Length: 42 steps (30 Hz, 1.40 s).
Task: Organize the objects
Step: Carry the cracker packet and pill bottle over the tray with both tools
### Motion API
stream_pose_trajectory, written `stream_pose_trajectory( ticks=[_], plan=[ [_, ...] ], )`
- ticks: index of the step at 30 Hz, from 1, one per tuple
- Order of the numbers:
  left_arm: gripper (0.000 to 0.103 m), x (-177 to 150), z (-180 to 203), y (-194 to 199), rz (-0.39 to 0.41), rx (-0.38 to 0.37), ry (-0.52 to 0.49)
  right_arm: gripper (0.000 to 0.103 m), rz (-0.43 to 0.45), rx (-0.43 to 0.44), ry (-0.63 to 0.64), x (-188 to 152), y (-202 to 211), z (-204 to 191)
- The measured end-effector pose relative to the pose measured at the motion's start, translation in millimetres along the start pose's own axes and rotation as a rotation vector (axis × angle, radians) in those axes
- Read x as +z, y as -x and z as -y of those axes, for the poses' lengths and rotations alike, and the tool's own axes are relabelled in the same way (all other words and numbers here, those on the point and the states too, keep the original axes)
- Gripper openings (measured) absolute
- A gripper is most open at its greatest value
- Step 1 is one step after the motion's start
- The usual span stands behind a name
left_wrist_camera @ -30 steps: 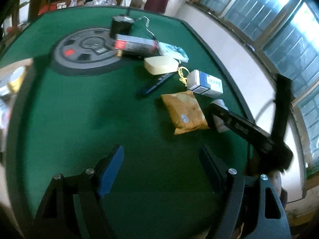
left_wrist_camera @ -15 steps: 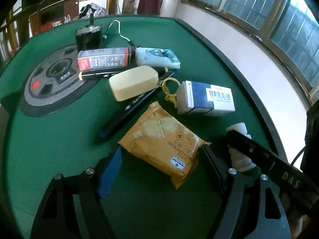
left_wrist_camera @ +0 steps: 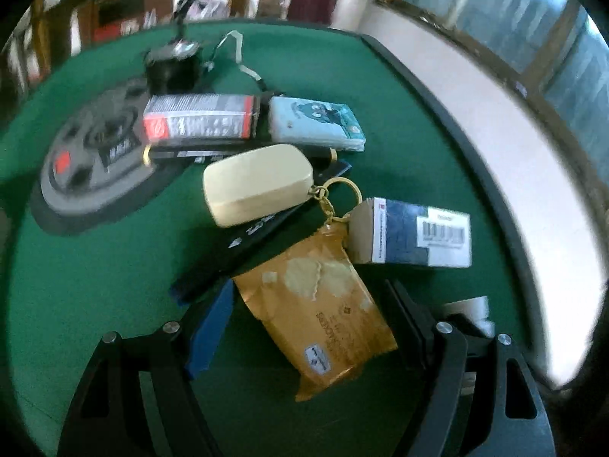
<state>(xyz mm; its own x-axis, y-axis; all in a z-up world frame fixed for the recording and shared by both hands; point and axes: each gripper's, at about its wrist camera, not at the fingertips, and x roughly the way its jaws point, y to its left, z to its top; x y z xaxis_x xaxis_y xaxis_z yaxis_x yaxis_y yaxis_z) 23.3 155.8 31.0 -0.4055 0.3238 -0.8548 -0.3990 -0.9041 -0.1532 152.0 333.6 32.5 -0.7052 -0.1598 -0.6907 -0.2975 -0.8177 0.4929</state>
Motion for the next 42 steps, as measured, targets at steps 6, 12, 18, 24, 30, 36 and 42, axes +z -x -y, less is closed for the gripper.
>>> stream_pose_trajectory(
  ticks=[6, 12, 18, 24, 30, 36, 42],
  plan=[
    [0.038, -19, 16, 7, 0.067, 0.064, -0.182, 0.034, 0.002, -0.009, 0.013, 1, 0, 1],
    [0.038, -28, -13, 26, 0.038, -0.015, -0.143, 0.034, 0.004, -0.003, 0.008, 2, 0, 0],
    [0.038, -51, -53, 70, 0.075, -0.091, -0.034, 0.033, -0.018, 0.038, 0.068, 0, -3, -16],
    [0.038, -72, -116, 117, 0.141, -0.089, 0.076, 0.033, -0.084, 0.168, 0.045, -17, -3, -39],
    [0.038, -97, -195, 158, 0.21, -0.009, 0.199, 0.033, -0.14, 0.289, 0.067, -27, -6, -94],
    [0.038, -130, -284, 179, 0.228, 0.135, 0.327, 0.033, -0.212, 0.373, 0.181, -47, -24, -183],
    [0.038, -149, -348, 174, 0.175, 0.242, 0.395, 0.034, -0.307, 0.405, 0.28, -80, -59, -262]
  ],
)
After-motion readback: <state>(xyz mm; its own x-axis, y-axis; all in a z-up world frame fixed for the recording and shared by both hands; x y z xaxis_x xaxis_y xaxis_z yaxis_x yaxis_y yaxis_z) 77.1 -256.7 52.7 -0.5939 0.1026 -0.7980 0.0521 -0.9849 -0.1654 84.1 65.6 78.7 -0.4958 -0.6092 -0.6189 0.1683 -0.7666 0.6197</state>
